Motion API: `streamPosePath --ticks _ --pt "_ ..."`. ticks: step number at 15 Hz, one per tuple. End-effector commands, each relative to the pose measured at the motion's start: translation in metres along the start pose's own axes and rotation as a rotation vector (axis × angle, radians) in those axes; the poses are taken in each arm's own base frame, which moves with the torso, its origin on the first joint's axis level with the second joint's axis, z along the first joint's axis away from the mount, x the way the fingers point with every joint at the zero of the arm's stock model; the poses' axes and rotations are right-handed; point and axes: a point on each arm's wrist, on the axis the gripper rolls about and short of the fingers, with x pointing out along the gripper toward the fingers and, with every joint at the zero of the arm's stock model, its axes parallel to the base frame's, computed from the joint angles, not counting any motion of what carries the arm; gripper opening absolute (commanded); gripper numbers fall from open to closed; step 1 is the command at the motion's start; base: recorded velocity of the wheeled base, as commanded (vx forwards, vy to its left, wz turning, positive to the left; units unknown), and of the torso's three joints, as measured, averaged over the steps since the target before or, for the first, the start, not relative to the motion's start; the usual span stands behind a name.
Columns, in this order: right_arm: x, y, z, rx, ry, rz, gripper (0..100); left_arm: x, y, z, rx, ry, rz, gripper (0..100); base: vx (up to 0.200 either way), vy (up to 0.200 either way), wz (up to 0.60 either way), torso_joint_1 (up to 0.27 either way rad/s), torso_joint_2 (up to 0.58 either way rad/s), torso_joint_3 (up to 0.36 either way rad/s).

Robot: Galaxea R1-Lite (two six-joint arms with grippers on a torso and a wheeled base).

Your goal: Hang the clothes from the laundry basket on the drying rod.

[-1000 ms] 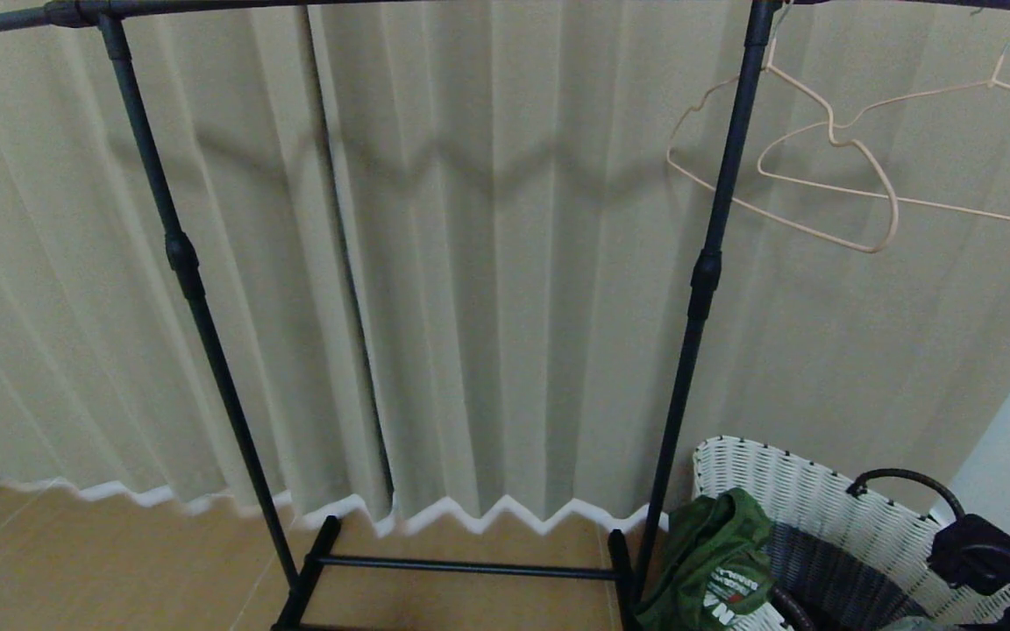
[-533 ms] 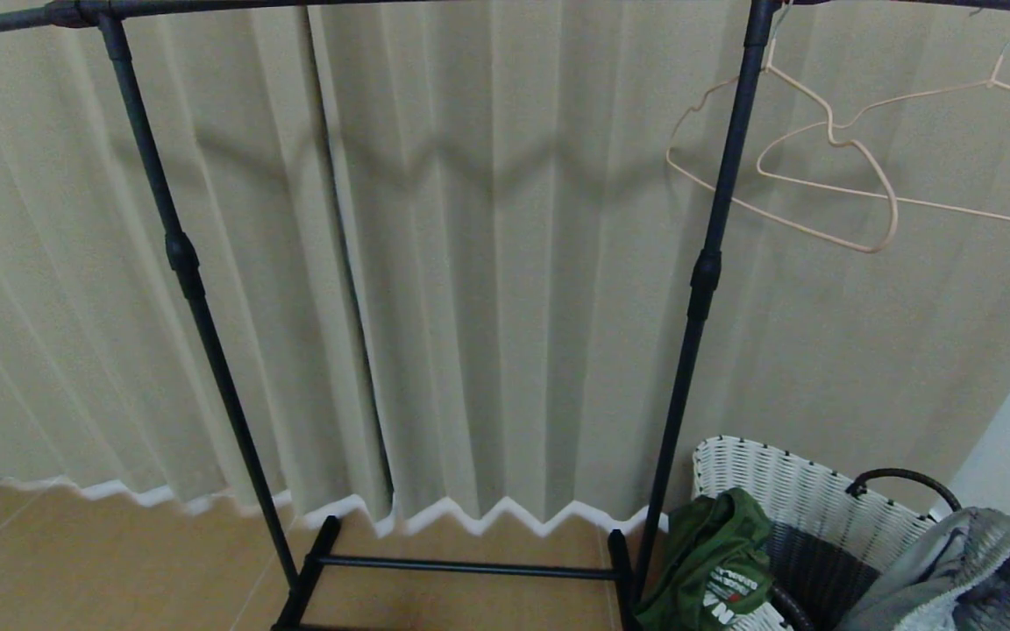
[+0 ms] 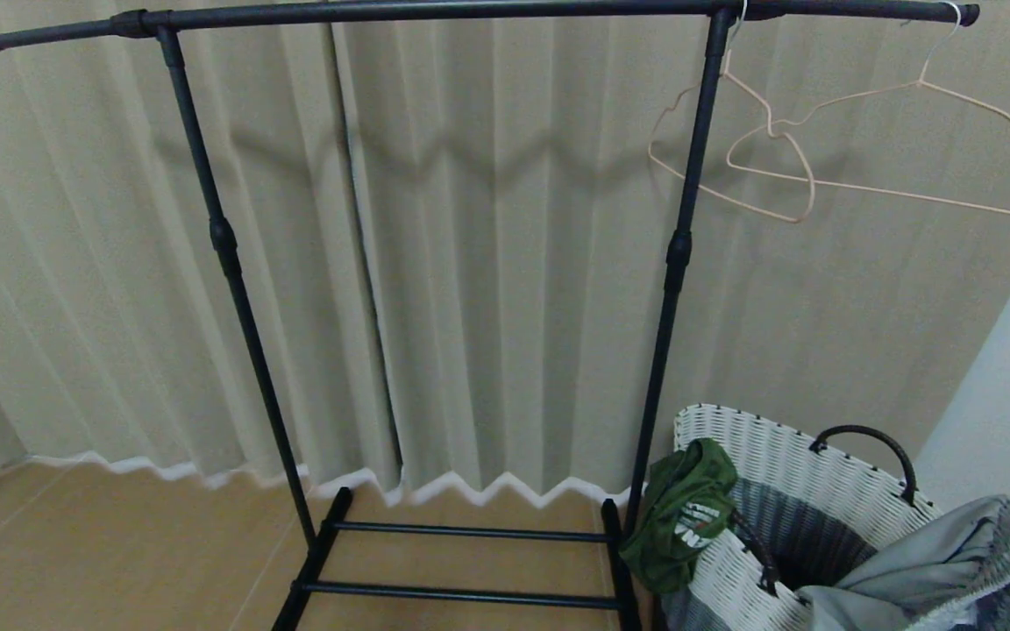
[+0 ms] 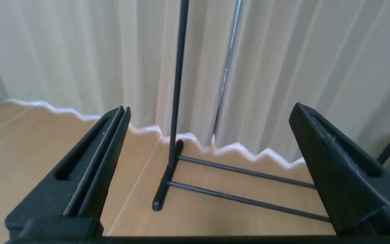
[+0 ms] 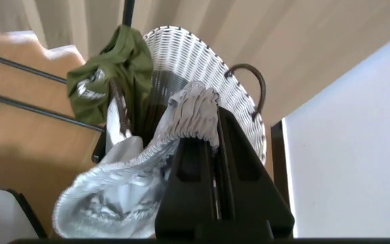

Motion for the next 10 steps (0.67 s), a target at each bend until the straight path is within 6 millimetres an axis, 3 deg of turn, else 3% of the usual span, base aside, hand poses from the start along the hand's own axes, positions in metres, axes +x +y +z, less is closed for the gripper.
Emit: streamPosePath --ticks 1,3,9,10 --pt "-0.0006 -0.0001 0.0003 0.0 -0.005 -0.001 0 0.0 0.0 -0.0001 0.0 0.001 0.0 100 0.0 0.0 0.0 0.0 0.0 0.0" --pt "-0.0003 0.0 0.0001 -0.001 -0.002 -0.001 0 0.0 0.0 -0.0001 0.0 0.001 0.002 100 0.0 0.0 0.0 0.0 0.0 0.0" --pt "0.0009 0.0012 -0.0007 -0.002 -0.001 0.032 0 0.0001 0.0 -0.0001 0.0 0.003 0.0 100 0.0 0.2 0.0 0.002 0.0 0.002" --pt "0.0008 0.0013 -0.0002 -0.003 -0.003 0.034 0 0.0 0.0 -0.0001 0.001 0.001 0.0 100 0.0 0.0 0.0 0.0 0.0 0.0"
